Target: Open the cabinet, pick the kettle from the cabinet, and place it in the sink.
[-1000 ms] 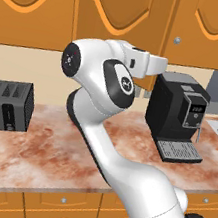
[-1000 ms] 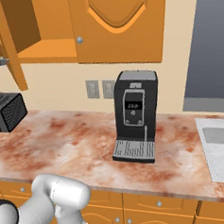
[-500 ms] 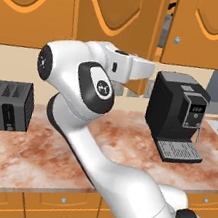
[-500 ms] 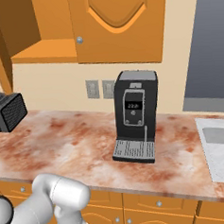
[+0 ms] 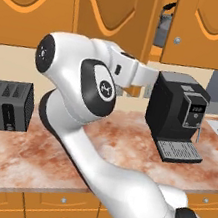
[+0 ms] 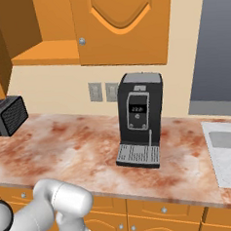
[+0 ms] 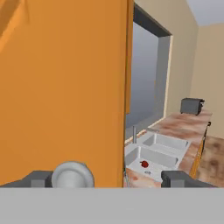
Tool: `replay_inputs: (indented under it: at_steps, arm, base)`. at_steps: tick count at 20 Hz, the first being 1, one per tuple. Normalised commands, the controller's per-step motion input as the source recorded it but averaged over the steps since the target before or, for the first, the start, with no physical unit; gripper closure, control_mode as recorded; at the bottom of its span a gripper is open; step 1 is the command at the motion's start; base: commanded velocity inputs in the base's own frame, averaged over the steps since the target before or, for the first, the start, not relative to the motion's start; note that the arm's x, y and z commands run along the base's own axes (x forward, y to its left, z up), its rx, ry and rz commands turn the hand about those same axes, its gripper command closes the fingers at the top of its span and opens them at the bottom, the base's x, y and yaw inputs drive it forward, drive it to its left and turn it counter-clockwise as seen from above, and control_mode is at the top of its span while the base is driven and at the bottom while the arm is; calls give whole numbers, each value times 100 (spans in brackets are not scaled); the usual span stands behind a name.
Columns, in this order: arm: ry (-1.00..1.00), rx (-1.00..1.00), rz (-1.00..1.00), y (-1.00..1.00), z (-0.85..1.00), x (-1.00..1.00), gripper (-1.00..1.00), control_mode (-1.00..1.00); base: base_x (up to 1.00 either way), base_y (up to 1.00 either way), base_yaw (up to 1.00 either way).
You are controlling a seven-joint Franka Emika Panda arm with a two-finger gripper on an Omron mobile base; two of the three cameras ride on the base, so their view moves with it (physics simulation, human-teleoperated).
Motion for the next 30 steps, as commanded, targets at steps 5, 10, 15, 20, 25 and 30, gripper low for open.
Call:
replay_inputs:
  at_steps: [5, 10, 15, 20, 25, 30]
  arm:
    - [0, 9, 0, 0, -10, -36, -100, -100]
    - [1, 11, 1, 1, -10, -31, -100, -100]
    - [5, 14, 22, 0, -17, -13, -100, -100]
    - [12, 17, 41, 0, -21, -2, -100, -100]
    - [11, 17, 55, 4, -27, 0, -100, -100]
    - [16, 11, 50, 4, -34, 7, -100, -100]
  base:
    - [0, 0, 0]
    - [0, 0, 0]
    - [0, 0, 0]
    - [0, 0, 0]
    - [0, 0, 0]
    - [0, 0, 0]
